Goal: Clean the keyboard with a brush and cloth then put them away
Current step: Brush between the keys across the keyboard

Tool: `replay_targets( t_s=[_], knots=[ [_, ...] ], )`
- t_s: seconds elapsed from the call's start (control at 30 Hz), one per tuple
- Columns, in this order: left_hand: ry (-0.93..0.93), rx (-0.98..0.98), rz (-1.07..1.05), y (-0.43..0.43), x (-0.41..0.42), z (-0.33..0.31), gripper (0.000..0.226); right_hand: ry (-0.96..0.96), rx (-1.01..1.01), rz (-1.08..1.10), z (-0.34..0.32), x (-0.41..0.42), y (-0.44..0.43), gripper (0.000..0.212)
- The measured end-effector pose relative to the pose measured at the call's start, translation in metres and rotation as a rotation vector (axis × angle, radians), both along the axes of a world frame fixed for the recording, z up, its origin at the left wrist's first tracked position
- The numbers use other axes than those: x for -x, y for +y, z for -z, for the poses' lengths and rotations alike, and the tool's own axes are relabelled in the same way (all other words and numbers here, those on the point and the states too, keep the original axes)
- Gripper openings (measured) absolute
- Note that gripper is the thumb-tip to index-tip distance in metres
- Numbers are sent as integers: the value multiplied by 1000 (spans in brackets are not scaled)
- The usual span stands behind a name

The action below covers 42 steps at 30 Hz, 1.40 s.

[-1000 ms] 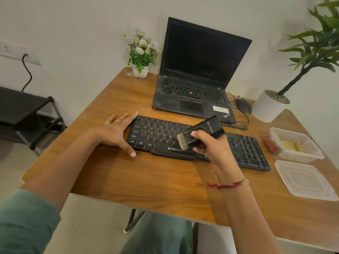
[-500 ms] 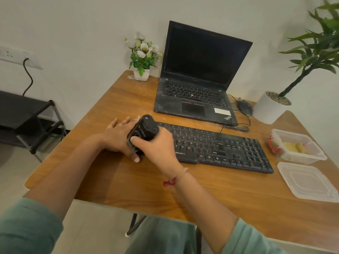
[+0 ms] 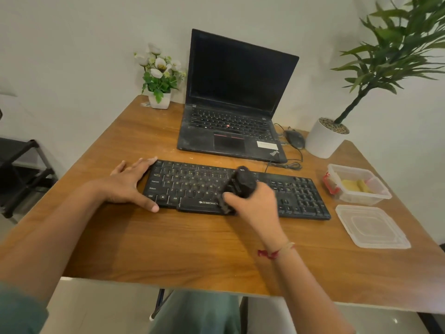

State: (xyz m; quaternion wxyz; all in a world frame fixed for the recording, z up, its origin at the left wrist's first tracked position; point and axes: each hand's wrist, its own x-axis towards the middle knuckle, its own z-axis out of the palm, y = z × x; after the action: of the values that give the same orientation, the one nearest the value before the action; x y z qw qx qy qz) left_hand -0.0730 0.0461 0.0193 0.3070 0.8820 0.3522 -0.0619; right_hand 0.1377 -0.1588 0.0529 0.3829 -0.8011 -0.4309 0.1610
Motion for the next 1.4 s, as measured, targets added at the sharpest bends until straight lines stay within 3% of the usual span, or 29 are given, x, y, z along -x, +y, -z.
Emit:
replay_targets(
  t_s=[0.3,0.53,0.6,0.67,0.8,0.93,1.1,1.23,1.33,1.4],
  knots=[
    [9,18,-4,0,-2,1,145,-103,-41,401,-10,-122,-86,20],
    [-7,3,8,5,-1,5,145,-426,70,514,-12,-144,-98,22],
    [-19,-4,15,4,-2,5,146,-427,58,525,-14,-143,-100,22],
    [-18,5,10,2,-2,3,145,-192,-60,523,-18,-138,-98,21],
    [-34,-2,-4,-1,-2,2,145,706,-463,468,-22,-124,-88,19],
    [-70,2,-22,-1,0,5,147,1308,-573,465,-18,-102,-80,15],
    [-112,-35,-78,-5,-1,8,142,1493,-577,466,-5,-83,-73,28],
    [-173,-50,-113,-6,-1,11,139,1607,-678,381,1,-75,-76,86],
    [-183,-67,-120,-4,-1,13,135,1675,-703,364,6,-68,-75,88],
    [-191,-67,-121,-5,-2,13,135,1665,-641,338,7,-62,-73,79]
  ],
)
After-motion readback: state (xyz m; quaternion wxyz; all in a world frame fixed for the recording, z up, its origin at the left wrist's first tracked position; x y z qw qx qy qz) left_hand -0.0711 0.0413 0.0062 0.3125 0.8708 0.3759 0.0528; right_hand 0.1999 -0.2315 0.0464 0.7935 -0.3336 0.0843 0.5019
